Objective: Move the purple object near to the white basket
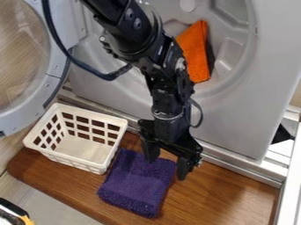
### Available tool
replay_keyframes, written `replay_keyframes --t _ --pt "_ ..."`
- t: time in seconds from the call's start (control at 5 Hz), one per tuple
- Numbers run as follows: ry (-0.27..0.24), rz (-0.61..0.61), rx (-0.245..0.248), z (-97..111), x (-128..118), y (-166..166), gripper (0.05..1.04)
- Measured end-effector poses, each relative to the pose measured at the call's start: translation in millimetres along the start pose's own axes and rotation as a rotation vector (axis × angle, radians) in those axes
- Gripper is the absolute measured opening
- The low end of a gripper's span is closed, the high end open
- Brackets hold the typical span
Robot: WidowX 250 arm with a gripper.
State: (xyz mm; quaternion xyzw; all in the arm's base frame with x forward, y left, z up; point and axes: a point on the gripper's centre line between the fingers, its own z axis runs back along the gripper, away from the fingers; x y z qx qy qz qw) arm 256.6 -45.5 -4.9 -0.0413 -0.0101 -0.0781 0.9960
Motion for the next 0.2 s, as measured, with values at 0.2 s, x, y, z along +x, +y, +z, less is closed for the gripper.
replay_keyframes --t 0.2 --pt "0.003 0.002 -0.002 1.0 1.4 -0.4 0.998"
